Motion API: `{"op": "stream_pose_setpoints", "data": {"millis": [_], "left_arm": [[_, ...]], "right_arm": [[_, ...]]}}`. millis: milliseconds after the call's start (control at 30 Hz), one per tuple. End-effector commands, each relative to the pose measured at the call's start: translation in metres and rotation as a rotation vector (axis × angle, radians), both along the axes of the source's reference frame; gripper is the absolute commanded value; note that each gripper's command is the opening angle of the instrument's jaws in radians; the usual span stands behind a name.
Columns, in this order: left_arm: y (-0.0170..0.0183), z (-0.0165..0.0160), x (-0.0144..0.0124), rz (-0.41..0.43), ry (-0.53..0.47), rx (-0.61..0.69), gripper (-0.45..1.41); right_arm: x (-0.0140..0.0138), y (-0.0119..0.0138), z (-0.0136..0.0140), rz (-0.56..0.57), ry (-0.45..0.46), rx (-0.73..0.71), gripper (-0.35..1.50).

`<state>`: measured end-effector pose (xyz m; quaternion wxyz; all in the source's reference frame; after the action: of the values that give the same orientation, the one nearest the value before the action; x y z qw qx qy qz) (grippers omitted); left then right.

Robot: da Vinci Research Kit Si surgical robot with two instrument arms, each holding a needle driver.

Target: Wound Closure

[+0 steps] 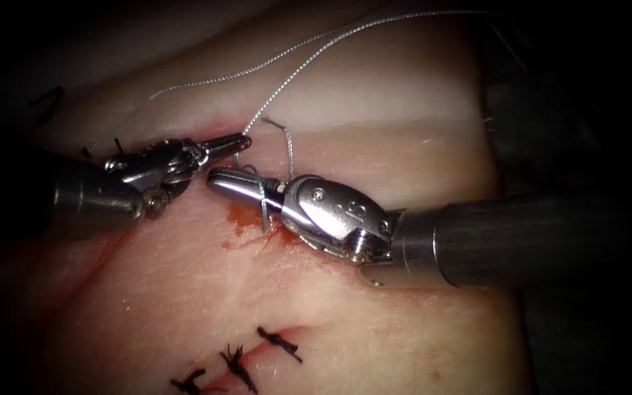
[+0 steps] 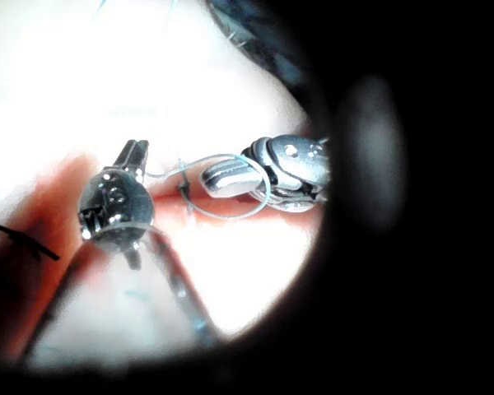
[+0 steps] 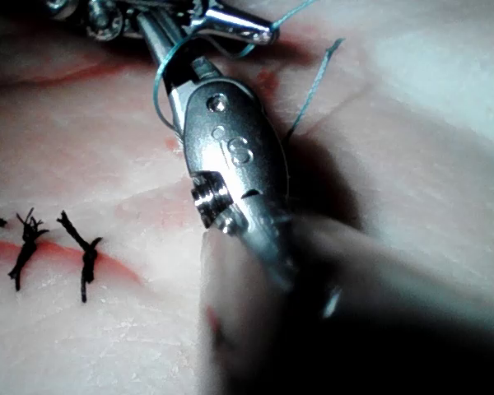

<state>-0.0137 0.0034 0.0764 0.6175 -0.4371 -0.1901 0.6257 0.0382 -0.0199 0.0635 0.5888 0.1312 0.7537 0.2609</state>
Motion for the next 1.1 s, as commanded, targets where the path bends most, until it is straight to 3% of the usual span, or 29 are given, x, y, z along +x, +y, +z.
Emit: {"op": "stream_pose_setpoints", "data": {"millis": [33, 300, 600, 833, 1100], "left_arm": [[-0.0005, 0.0004, -0.0002, 0.008, 0.016, 0.011, -0.45], [-0.0015, -0.0017, -0.0001, 0.009, 0.029, 0.020, -0.45], [-0.0023, -0.0038, -0.0009, 0.051, 0.064, -0.042, -0.45], [-0.0010, -0.0047, -0.0008, 0.048, 0.091, -0.091, -0.45], [-0.0003, -0.0046, -0.0003, 0.026, 0.109, -0.110, -0.45]], "right_arm": [[0.0008, 0.0002, 0.0003, 0.029, -0.008, 0.007, -0.35], [0.0008, 0.0005, 0.0013, 0.180, -0.211, 0.027, -0.35], [0.0004, -0.0002, 0.0021, 0.379, -0.362, 0.237, -0.35], [-0.0011, -0.0010, 0.0025, 0.419, -0.514, 0.304, -0.35], [-0.0019, -0.0009, 0.0014, 0.442, -0.547, 0.337, -0.35]]}}
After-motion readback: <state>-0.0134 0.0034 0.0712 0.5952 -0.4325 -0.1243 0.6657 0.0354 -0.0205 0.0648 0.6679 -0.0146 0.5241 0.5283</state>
